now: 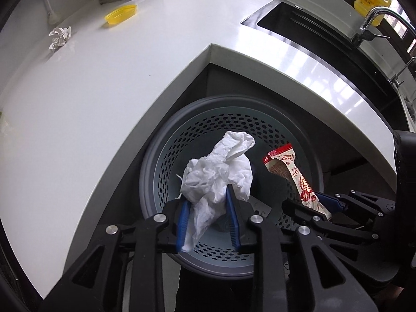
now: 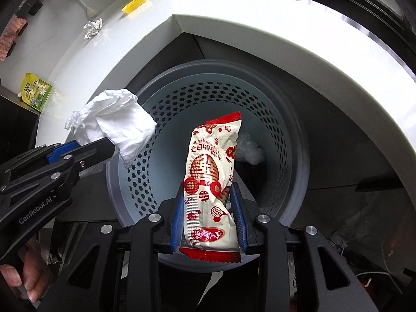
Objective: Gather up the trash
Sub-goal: 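Open both grippers to drop the wrapper and tissue into the wastebasket, then move both open grippers back over the counter toward the crumpled foil paper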
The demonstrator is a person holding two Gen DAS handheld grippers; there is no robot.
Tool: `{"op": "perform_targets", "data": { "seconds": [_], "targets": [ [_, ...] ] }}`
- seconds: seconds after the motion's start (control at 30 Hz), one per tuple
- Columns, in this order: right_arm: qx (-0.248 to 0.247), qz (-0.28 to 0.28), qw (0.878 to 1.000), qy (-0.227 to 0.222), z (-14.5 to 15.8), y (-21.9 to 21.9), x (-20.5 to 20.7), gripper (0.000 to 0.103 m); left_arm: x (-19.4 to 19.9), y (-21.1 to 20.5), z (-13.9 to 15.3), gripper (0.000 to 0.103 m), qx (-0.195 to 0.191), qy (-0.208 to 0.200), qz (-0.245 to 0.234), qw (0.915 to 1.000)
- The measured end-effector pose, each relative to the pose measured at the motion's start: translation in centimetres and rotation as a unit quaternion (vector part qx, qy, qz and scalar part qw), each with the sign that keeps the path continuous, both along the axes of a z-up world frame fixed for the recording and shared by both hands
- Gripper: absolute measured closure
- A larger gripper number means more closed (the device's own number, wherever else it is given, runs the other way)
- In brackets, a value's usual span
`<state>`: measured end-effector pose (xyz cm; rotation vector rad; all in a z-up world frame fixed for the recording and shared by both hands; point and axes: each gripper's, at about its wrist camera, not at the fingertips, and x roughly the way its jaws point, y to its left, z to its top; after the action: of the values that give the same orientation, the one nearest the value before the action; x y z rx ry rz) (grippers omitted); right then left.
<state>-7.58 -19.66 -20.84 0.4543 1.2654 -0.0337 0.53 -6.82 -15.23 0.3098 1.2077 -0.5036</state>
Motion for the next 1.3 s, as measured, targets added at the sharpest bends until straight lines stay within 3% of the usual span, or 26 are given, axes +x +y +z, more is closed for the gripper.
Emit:
{"op": "perform_targets", "data": {
  "seconds": [0.07,0.1,0.2,0.83,1.3],
  "targets": [
    [-0.002,-0.002,1.000,-0.001,0.2,-0.1,-0.1,0.053,0.0,0.3,0.3,0.066,0.000,-0.004,0.005,1.0000],
    [-0.002,-0.004,1.000,-0.004,0.4,-0.1,-0.1,0.049,0.0,0.5,0.5,0.059,0.001,-0.007,0.009,0.9999],
    [-0.005,-0.005,1.000,-0.007,0.7,-0.3,-0.2,0.049,-0.1,0.8,1.0,0.050,0.000,-0.014,0.019,0.9997],
    [-0.004,0.005,0.999,-0.040,3.5,-1.0,-0.8,0.047,-1.2,1.5,4.0,0.047,-0.012,-0.047,0.046,0.9978],
    [-0.006,0.042,0.996,-0.083,6.8,-1.6,-1.5,0.046,-2.9,2.6,7.9,0.042,-0.033,-0.097,0.098,0.9900]
  ]
}}
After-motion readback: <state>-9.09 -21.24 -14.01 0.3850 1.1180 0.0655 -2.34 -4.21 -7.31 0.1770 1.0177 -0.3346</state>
